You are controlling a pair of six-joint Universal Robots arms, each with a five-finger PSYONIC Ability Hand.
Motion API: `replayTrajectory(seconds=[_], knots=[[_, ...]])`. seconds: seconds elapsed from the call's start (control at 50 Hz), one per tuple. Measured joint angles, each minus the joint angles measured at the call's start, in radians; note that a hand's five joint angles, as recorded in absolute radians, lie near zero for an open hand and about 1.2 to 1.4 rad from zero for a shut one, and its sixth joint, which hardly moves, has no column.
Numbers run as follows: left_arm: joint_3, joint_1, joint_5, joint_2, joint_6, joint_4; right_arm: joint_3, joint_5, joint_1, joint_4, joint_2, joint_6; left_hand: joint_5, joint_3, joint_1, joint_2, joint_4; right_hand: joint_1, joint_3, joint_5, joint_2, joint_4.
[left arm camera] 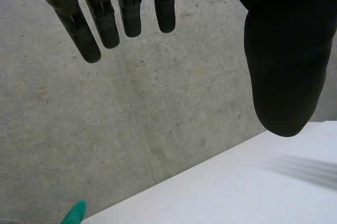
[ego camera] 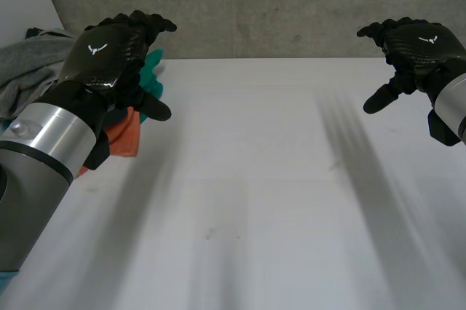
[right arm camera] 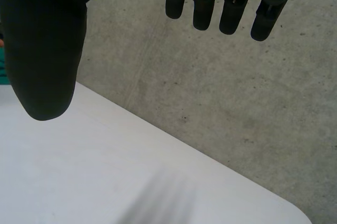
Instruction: Fold the laundry.
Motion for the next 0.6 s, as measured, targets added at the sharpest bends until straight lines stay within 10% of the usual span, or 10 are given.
replayTrajectory(seconds=[0.38,0.6], knots=[[0.056,0.039,-0.023,0.010,0.002,0.003,-0.001,-0.001,0.003,0.000,0.000,-0.004,-0.056,-0.081,-0.096,-0.090,-0.088,-0.051,-0.067,-0.055,-0.066,-0.069],[0.349,0.377,-0.100,-0.254,0.166,0.031,0.001,-0.004,0.010,0.000,0.004,-0.006,-0.056,-0.081,-0.096,-0.090,-0.088,-0.051,-0.067,-0.055,-0.066,-0.069]])
